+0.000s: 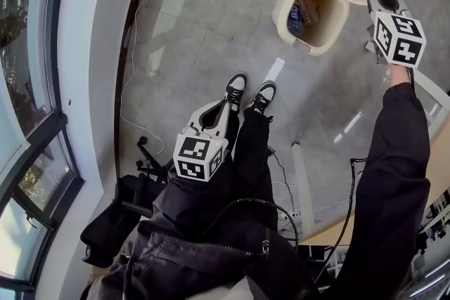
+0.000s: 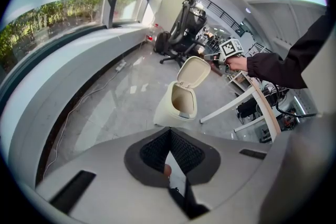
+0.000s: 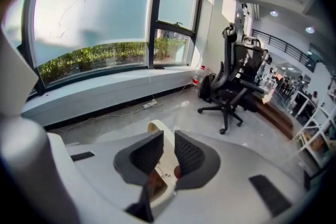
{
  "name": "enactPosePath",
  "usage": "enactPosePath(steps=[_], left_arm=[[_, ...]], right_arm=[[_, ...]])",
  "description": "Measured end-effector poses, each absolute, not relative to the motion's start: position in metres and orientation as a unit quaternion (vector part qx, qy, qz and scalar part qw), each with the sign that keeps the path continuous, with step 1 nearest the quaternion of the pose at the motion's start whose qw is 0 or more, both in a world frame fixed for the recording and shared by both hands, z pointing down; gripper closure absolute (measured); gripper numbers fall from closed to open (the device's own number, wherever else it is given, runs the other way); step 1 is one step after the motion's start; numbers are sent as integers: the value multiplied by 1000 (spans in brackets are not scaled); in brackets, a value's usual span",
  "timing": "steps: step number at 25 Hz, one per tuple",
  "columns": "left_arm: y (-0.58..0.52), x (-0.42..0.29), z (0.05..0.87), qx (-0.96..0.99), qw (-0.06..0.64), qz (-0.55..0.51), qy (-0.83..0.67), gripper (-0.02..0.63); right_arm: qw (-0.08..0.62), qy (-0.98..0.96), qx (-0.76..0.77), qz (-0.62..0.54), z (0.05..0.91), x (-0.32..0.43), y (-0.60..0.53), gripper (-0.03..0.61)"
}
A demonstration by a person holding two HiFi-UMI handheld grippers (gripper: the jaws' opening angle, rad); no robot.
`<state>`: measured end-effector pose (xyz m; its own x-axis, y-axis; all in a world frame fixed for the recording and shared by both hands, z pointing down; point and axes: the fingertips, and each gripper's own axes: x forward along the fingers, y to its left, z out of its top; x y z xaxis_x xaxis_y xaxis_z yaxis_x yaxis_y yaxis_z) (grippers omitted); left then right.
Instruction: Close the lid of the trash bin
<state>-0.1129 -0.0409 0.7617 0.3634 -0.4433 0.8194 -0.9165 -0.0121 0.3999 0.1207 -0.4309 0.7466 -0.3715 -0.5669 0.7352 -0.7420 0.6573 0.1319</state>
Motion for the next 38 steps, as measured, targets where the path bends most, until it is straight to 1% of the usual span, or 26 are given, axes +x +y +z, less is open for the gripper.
enactPosePath(steps=[2, 5, 8, 10, 14, 21, 26, 32, 38], left_arm=[[-40, -114, 763, 666, 487, 243, -511, 618], [-39, -115, 764, 663, 490, 241, -512, 618], [-38, -113, 766, 664, 491, 241, -510, 618], [-38, -112, 767, 663, 492, 240, -510, 618], [-37, -112, 767, 664, 493, 240, -509, 618], [-35, -111, 767, 665, 494, 240, -506, 618], [-33, -107, 767, 667, 493, 242, -503, 618], [-26, -105, 768, 668, 493, 247, -500, 618], [-20, -103, 774, 667, 495, 250, -497, 618]], right_arm=[[414, -817, 390, 99, 750, 122, -436, 497], [450, -811, 362, 89, 759, 124, -438, 452], [486, -803, 335, 84, 771, 128, -437, 412], [502, -797, 323, 89, 778, 131, -435, 402], [513, -796, 307, 98, 781, 130, -431, 397], [500, -806, 288, 129, 777, 121, -397, 387], [512, -811, 246, 139, 789, 112, -357, 387], [510, -815, 210, 177, 806, 105, -312, 387], [530, -809, 166, 194, 840, 97, -272, 387]])
